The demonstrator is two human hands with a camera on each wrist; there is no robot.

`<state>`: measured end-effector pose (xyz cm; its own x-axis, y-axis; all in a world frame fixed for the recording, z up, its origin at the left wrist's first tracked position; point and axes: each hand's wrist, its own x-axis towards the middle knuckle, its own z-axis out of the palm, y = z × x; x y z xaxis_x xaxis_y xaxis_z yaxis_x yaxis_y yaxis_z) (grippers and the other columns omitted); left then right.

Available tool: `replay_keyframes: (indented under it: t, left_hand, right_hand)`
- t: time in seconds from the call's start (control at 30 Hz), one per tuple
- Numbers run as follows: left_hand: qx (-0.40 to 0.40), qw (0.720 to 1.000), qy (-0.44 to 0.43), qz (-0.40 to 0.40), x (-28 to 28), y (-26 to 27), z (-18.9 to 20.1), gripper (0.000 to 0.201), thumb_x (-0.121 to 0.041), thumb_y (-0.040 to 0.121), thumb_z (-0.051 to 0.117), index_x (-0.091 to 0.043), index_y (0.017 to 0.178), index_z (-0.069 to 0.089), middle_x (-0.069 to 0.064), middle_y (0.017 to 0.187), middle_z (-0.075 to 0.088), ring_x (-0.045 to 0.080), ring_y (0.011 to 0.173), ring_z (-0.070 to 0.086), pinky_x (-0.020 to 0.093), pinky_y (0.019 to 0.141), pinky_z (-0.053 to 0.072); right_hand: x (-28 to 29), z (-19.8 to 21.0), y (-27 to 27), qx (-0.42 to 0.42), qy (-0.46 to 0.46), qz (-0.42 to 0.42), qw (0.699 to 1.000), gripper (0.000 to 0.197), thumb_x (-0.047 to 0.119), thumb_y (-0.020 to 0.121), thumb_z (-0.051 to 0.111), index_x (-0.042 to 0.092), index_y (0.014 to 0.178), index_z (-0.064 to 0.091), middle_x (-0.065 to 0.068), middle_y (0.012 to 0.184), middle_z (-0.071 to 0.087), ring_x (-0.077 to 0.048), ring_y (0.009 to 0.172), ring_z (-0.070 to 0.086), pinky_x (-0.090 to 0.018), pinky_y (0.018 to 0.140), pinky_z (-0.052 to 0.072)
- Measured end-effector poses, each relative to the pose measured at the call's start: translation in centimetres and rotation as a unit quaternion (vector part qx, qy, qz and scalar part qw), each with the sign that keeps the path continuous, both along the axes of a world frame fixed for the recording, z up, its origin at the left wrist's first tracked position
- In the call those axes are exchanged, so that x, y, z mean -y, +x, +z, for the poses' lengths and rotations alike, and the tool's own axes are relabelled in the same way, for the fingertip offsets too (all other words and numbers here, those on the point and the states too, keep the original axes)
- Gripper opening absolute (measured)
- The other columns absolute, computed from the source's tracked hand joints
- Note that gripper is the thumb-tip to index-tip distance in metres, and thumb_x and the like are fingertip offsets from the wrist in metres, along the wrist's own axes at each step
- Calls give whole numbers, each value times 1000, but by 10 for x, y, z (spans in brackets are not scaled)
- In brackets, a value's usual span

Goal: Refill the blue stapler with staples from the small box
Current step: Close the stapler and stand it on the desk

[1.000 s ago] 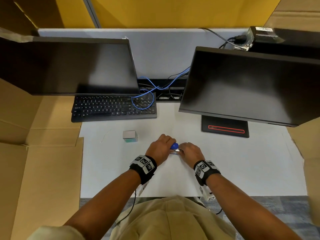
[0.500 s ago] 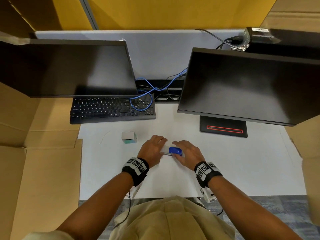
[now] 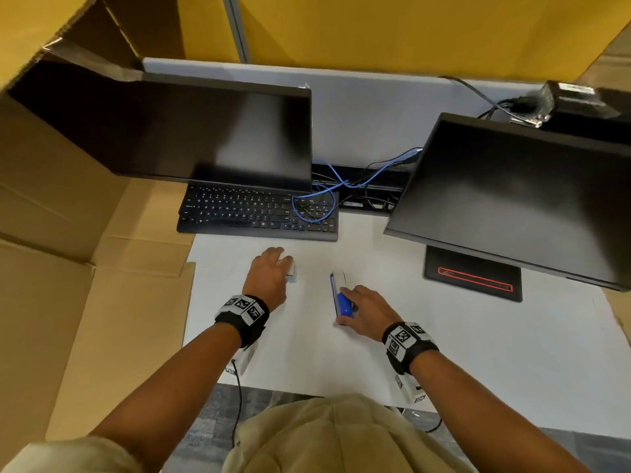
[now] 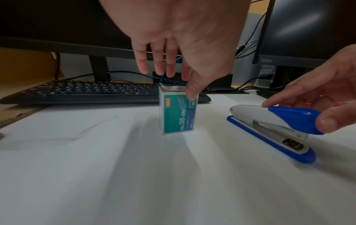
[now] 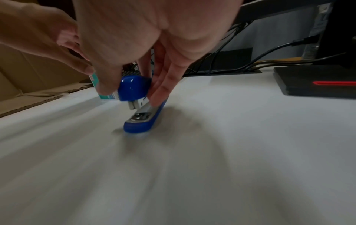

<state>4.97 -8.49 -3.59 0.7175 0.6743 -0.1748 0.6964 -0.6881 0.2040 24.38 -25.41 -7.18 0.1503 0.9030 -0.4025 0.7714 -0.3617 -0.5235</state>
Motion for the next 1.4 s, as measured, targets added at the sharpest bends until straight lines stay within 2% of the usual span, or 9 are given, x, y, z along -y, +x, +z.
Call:
replay_keyframes:
  t: [0.07, 0.17, 0.33, 0.47, 0.6, 0.83, 1.0, 1.4]
  left_hand:
    - [-9, 1000, -22, 9, -1, 0, -3, 58, 3, 56, 79, -4, 112, 68, 23, 119, 64, 43, 111, 59, 48, 91, 51]
    - [-9, 999, -49, 23, -4, 1, -1, 53, 7, 64, 70, -8, 115, 66, 17, 106, 68, 40, 96, 63, 42, 76, 56]
    - [-51, 997, -31, 39, -10, -3, 1, 44, -8, 81, 62, -13, 125, 56, 13, 106, 63, 32, 95, 59, 39, 69, 53]
    - [-43, 994, -44, 87, -14, -11, -2, 40, -26, 92, 53, -14, 130, 52, 17, 107, 60, 35, 95, 61, 39, 74, 51]
    - [-23, 987, -66, 146, -19, -18, -5, 45, -41, 94, 52, -18, 132, 50, 18, 114, 58, 36, 97, 61, 38, 79, 51]
    - [-20, 979, -88, 184, -26, -26, -6, 51, -44, 95, 51, -21, 140, 43, 17, 128, 52, 35, 109, 59, 39, 90, 51]
    - [-24, 977, -83, 194, -38, -33, -5, 51, -44, 94, 52, -20, 138, 45, 17, 126, 54, 33, 108, 59, 37, 88, 52]
    - [-32, 978, -90, 187, -44, -33, -4, 52, -45, 94, 53, -19, 137, 44, 15, 127, 53, 32, 108, 59, 36, 89, 52]
  right_hand:
    - [-2, -1, 0, -11, -2, -6, 1000, 77, 51, 81, 69, 16, 143, 40, -2, 132, 44, -21, 113, 51, -26, 97, 44]
    - [-4, -2, 0, -47, 3, -32, 998, 80, 46, 77, 76, 15, 142, 42, -1, 148, 33, -21, 126, 47, -31, 105, 45]
    - [-20, -1, -8, -59, -22, -27, 998, 84, 45, 79, 74, 13, 147, 35, -6, 157, 24, -25, 138, 37, -37, 111, 41]
    - [-40, 5, -22, -40, -30, -1, 999, 84, 47, 80, 72, 12, 147, 34, -7, 157, 24, -26, 140, 32, -36, 115, 35]
    - [-62, 10, -38, -29, -30, 25, 999, 81, 45, 83, 70, 11, 147, 35, -8, 157, 24, -27, 140, 32, -35, 114, 34]
    - [-96, 17, -66, -13, -24, 47, 999, 78, 43, 84, 69, 8, 145, 36, -10, 153, 27, -29, 136, 35, -33, 111, 33]
    - [-113, 22, -80, -4, -24, 36, 999, 74, 43, 85, 68, 7, 142, 39, -12, 153, 28, -31, 135, 37, -35, 112, 33]
    - [-123, 27, -87, 21, -19, 22, 999, 70, 47, 84, 67, 7, 137, 44, -12, 144, 37, -31, 123, 49, -35, 104, 42]
